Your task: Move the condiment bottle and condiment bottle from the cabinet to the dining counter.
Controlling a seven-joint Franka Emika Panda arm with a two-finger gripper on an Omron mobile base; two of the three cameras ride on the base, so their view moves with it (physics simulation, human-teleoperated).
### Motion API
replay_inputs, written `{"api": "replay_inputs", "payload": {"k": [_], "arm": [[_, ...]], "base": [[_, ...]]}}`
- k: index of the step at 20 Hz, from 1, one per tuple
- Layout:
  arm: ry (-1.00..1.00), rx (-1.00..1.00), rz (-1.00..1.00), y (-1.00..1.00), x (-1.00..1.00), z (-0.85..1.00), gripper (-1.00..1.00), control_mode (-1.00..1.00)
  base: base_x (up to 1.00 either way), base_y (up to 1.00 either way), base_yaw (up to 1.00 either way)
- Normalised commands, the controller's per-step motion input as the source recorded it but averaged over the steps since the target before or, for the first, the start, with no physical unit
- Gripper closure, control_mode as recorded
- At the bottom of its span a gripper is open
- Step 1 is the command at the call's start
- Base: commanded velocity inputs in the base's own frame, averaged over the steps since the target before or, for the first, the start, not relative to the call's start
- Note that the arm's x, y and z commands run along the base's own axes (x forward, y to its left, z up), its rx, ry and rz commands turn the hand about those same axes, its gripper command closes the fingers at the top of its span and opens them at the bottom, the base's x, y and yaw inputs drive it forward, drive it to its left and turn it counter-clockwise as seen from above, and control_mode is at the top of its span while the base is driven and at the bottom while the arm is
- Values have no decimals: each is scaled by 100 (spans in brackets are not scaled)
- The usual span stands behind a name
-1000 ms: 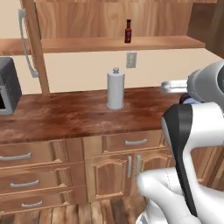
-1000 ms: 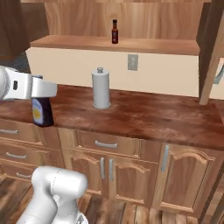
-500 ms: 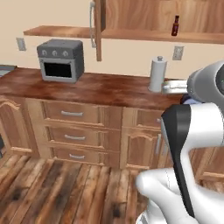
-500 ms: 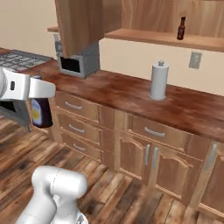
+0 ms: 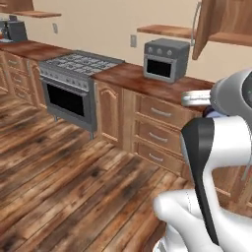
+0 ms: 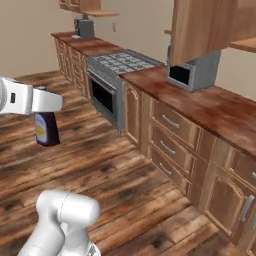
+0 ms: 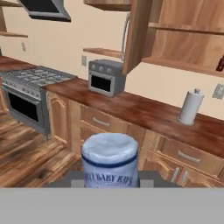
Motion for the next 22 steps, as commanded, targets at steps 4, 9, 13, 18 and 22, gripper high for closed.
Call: {"api": "replay_inputs", "payload": {"k": [4, 9, 13, 18, 22], "arm": [[0, 0, 0, 0, 0, 0, 100, 100], [0, 0, 0, 0, 0, 0, 100, 100], [0, 0, 0, 0, 0, 0, 100, 100], [0, 0, 0, 0, 0, 0, 100, 100], [0, 0, 0, 0, 0, 0, 100, 100]], "base": [[-17, 19, 70], [0, 16, 66], [0, 12, 63], [0, 37, 48], [0, 97, 12]]}}
